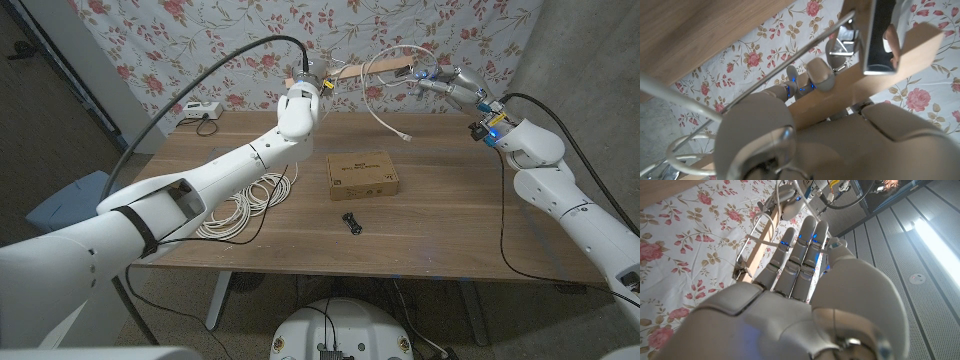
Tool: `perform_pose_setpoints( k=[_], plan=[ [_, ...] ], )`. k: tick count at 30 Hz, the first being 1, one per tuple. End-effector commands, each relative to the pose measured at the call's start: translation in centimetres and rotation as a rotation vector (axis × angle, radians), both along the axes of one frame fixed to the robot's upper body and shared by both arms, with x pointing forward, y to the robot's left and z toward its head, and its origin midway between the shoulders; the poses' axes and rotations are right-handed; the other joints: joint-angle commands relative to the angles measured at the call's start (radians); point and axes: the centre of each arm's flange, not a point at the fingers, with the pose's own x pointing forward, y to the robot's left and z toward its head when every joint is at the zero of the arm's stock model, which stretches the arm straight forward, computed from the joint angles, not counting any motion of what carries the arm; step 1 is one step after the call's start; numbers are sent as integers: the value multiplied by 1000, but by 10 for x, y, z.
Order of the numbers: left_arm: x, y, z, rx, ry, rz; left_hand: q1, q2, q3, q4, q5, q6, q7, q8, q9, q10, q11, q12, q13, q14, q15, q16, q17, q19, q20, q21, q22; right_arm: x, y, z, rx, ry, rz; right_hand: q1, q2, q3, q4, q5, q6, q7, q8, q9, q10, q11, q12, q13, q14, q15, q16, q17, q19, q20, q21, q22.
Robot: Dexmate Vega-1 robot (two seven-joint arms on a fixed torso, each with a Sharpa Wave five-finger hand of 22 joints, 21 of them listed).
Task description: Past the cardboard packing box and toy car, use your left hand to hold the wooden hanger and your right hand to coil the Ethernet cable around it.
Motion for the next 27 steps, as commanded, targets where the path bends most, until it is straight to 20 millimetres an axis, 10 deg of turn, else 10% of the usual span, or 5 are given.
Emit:
perform_pose_setpoints(
  k=[1, 27],
  plan=[
    [4, -8, -1, 82, 89, -10, 14, 14, 1, 7, -7, 22, 11, 1, -2, -6, 0, 2, 2, -7, 0, 8, 5, -9, -50, -6, 1, -2, 20, 32, -91, -53, 33, -4, 8, 7, 1, 1, 153, 153, 5, 5, 6, -3, 0, 4, 6, -49, -2, 3, -9, -1, 8, 0],
    [14, -14, 0, 229, 275, -123, 2, 8, -7, 19, -15, 18, -8, -6, -21, -15, -7, 1, 1, -29, 0, 7, 5, -34, -41, -9, -8, 61, 52, 74, 156, 37, -2, -9, 11, 16, -2, -2, 151, 157, 8, 12, 5, -4, -2, 11, 5, -51, -3, 8, -13, -9, 22, -2]
  ],
)
